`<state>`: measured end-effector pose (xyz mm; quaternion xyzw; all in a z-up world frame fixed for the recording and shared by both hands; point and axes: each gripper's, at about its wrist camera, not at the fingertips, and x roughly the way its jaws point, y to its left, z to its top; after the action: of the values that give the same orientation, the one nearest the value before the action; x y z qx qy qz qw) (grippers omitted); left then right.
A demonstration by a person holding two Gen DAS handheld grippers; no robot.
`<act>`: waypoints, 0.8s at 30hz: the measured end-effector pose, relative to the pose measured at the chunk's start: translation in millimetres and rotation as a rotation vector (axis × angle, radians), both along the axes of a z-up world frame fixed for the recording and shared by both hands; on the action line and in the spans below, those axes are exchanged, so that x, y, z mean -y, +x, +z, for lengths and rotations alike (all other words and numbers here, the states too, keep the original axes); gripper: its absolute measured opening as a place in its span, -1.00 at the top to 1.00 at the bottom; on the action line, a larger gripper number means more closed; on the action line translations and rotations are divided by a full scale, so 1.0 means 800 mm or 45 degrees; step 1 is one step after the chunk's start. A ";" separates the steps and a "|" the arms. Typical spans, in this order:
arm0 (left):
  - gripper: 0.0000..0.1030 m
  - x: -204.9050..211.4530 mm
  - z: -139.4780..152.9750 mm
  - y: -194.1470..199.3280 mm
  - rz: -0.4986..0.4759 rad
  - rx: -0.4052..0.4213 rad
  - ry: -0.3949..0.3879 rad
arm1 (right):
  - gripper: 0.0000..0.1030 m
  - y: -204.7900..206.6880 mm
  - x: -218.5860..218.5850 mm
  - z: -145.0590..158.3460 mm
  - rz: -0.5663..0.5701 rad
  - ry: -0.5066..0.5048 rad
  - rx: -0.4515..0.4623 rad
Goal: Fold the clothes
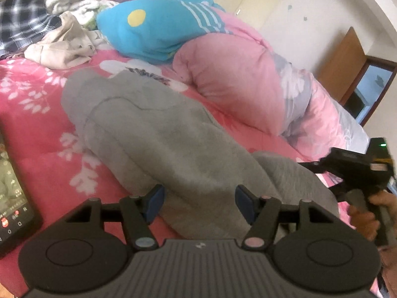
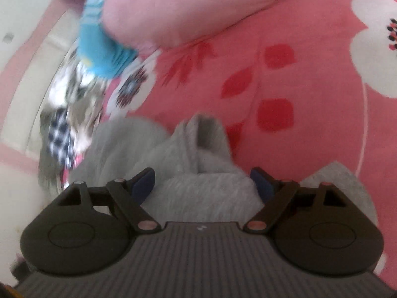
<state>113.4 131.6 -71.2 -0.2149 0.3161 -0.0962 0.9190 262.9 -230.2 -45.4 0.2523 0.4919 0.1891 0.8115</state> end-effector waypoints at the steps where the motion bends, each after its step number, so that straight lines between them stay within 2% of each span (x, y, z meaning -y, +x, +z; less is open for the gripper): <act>1: -0.24 0.003 0.000 0.000 0.000 -0.003 0.006 | -0.71 -0.010 -0.006 0.005 0.034 0.001 0.016; 4: -0.24 0.006 -0.002 -0.001 0.013 -0.014 0.026 | -0.80 -0.040 -0.024 0.016 0.131 0.007 0.064; 7: -0.24 0.008 -0.001 -0.002 0.029 -0.029 0.048 | -0.94 -0.058 -0.037 0.018 0.229 -0.049 0.132; 10: -0.24 0.011 0.000 -0.004 0.042 -0.037 0.073 | -0.99 -0.068 -0.052 0.001 0.340 -0.153 0.156; 13: -0.24 0.018 0.001 -0.004 0.047 -0.045 0.102 | -0.98 -0.093 -0.061 -0.001 0.392 -0.254 0.264; 15: -0.24 0.025 0.000 0.000 0.037 -0.048 0.124 | -0.83 -0.098 -0.059 -0.001 0.376 -0.284 0.304; 17: -0.24 0.034 -0.001 0.007 0.015 -0.054 0.153 | -0.25 -0.104 -0.055 0.001 0.362 -0.329 0.354; 18: -0.24 0.041 -0.002 0.012 0.002 -0.059 0.164 | -0.09 -0.108 -0.050 0.005 0.351 -0.323 0.375; 19: -0.24 0.047 -0.002 0.017 -0.012 -0.065 0.175 | 0.19 -0.111 -0.045 0.009 0.334 -0.324 0.400; 20: -0.24 0.054 -0.002 0.020 -0.026 -0.064 0.180 | 0.35 -0.114 -0.040 0.013 0.317 -0.326 0.425; 24: -0.24 0.082 0.009 0.032 -0.092 -0.034 0.203 | 0.48 -0.132 -0.020 0.047 0.233 -0.469 0.633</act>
<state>139.1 65.8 -64.1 -0.1310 0.3424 -0.1010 0.9249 157.1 -214.2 -7.8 0.0022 0.3253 0.2250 0.9185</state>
